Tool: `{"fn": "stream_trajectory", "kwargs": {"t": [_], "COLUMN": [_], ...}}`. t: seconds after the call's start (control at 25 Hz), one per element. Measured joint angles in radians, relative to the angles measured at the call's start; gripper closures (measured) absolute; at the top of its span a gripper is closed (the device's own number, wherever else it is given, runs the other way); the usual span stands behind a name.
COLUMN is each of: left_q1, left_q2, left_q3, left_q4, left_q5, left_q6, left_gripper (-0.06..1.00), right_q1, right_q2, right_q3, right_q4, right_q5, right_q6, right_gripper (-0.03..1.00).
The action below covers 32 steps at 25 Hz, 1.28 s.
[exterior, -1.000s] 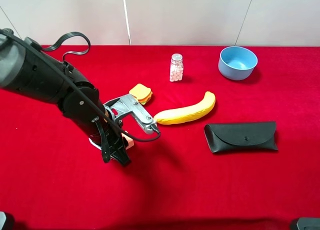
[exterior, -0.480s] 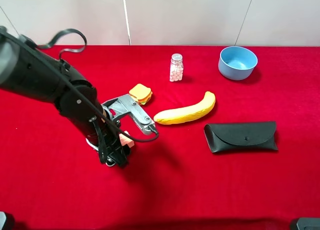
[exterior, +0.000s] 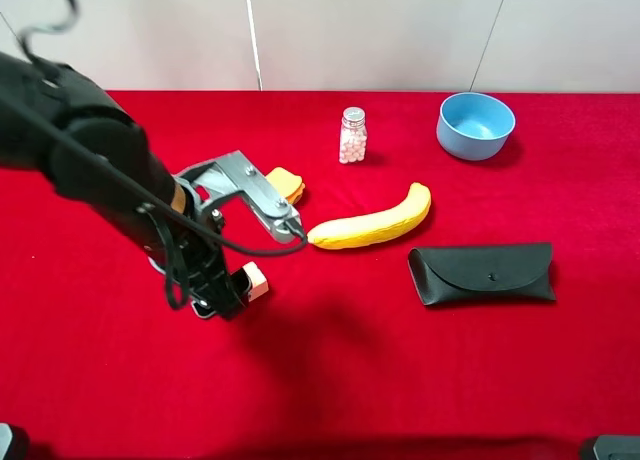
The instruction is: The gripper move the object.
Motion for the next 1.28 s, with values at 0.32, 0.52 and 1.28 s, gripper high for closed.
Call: {"fn": "stream_trajectory", "kwargs": {"t": [0.32,0.52,1.28], "left_q1": [0.000,0.000,0.000], "left_q2": [-0.199,-0.333,-0.762], "left_q3": [0.000,0.000,0.001], "left_q4": [0.000,0.010,0.185], "left_q5": [0.071,0.140,0.679], "left_q6": [-0.009,-0.051,-0.364], "left_gripper": [0.03,-0.04,-0.05], "right_q1": [0.000,0.000,0.000], "right_q2": [0.000,0.000,0.000], "right_q3": [0.000,0.000,0.000], "right_q4": [0.000,0.000,0.000], "right_q5": [0.000,0.000,0.000], "right_q6": [0.000,0.000,0.000], "right_gripper": [0.27,0.27,0.27]}}
